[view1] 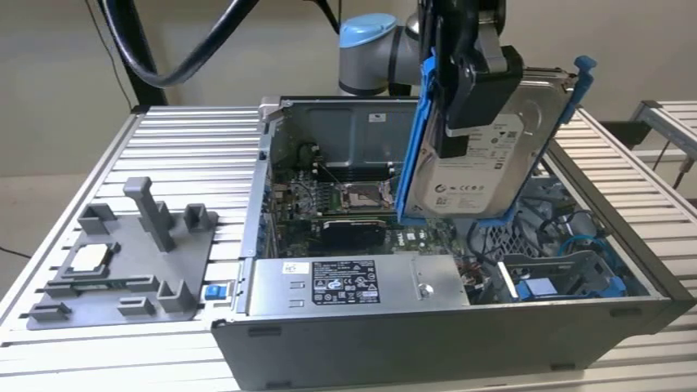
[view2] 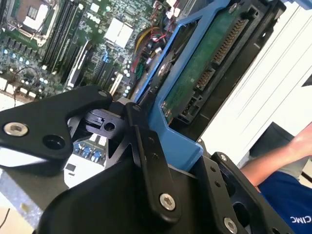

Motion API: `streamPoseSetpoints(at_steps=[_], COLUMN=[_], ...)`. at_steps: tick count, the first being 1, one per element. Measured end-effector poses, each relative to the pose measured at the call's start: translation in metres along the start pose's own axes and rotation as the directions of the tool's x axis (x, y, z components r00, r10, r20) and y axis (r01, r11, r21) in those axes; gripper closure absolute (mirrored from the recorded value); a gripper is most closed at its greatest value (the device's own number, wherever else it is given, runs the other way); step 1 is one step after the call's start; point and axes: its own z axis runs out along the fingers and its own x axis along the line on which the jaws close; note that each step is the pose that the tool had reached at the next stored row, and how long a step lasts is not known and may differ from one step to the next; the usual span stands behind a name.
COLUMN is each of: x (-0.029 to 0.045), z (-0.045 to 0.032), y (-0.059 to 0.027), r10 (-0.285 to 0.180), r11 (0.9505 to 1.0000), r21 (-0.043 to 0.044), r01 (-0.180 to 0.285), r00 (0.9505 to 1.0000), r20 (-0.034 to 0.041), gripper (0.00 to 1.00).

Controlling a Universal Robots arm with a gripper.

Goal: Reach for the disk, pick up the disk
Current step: 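Pick up the disk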

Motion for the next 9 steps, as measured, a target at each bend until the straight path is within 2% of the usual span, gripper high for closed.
streamPoseSetpoints(at_steps=[9], x=[0.0117], z=[0.0049], y=[-0.0310], r10=[0.000], r11=[1.0000], r21=[-0.0017], r01=[0.000], r00=[1.0000], r20=[-0.0001], gripper=[1.00])
